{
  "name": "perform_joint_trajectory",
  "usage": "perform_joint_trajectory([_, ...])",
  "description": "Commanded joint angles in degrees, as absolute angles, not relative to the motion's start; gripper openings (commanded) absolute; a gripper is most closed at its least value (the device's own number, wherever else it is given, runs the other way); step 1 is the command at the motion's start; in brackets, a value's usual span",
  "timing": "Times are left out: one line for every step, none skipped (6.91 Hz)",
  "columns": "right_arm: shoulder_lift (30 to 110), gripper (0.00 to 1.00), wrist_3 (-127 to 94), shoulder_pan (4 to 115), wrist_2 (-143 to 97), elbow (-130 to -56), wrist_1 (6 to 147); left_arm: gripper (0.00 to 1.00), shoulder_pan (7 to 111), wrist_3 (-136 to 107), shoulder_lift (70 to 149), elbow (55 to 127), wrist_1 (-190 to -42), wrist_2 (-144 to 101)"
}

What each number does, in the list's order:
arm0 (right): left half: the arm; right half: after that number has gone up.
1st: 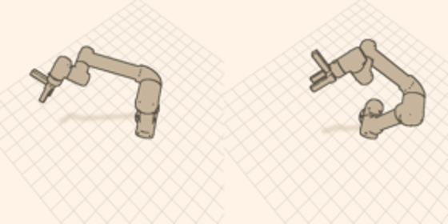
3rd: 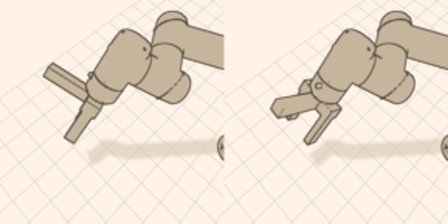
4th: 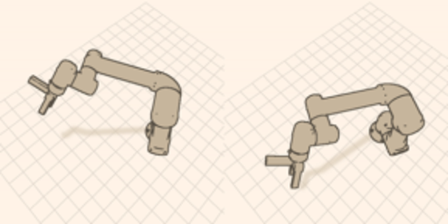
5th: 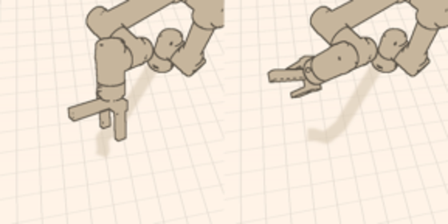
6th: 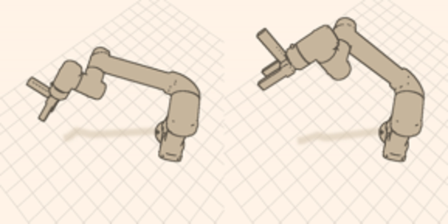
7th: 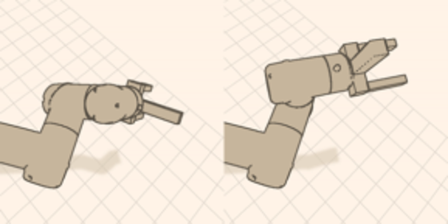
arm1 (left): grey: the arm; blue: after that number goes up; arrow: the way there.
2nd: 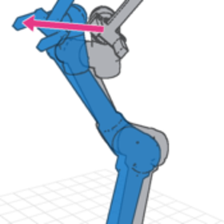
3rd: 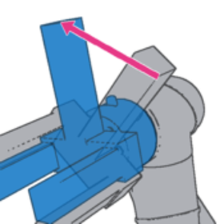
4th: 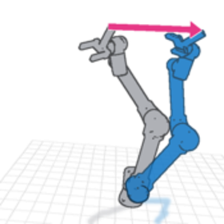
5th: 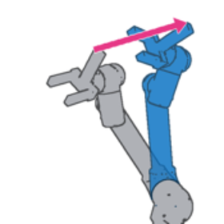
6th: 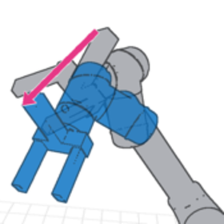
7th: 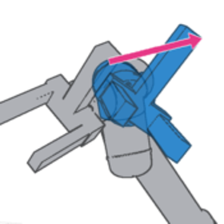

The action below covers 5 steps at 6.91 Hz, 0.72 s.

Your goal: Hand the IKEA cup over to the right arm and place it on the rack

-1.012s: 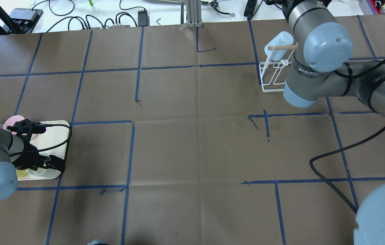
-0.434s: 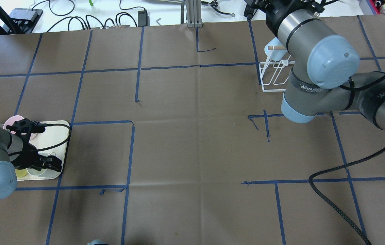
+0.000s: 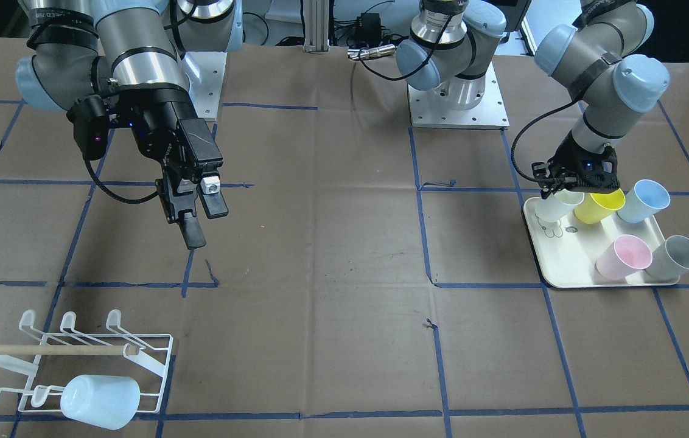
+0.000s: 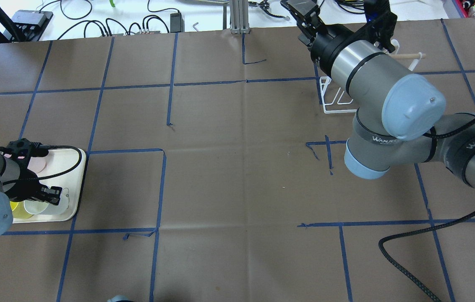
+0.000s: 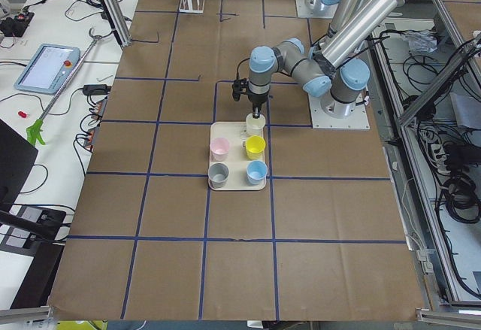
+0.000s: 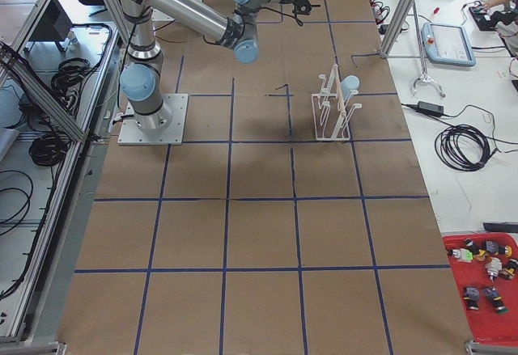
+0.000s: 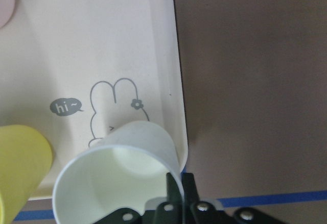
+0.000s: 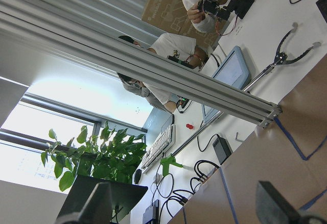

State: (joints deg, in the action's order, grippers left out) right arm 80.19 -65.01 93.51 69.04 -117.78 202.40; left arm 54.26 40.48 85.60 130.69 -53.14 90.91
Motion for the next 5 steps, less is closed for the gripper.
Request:
perform_joint_trajectory([80.24, 1.0, -73.11, 94.13, 68.38, -118.74, 203.29, 0.0, 56.23, 40.6, 85.78, 119.25, -64.09, 90.7])
perform_joint_trajectory([80.24, 1.0, -73.56, 94.13, 68.47, -118.83, 203.38, 0.0, 60.17, 40.69, 86.56, 110.74, -72.34, 90.7])
perform_joint_trajectory([80.24, 1.0, -77.22, 94.13, 68.55, -118.83, 203.29, 0.0, 65.6, 40.52, 87.62, 102.74, -78.16, 90.62])
perform_joint_trajectory([80.16, 1.0, -81.26, 94.48, 68.29, -118.83, 203.12, 0.0, 70.87, 39.91, 90.76, 95.87, -81.35, 90.27])
perform_joint_trajectory([80.16, 1.0, -84.08, 94.92, 65.94, -118.83, 203.12, 0.0, 75.71, 37.21, 94.45, 89.88, -82.95, 90.18])
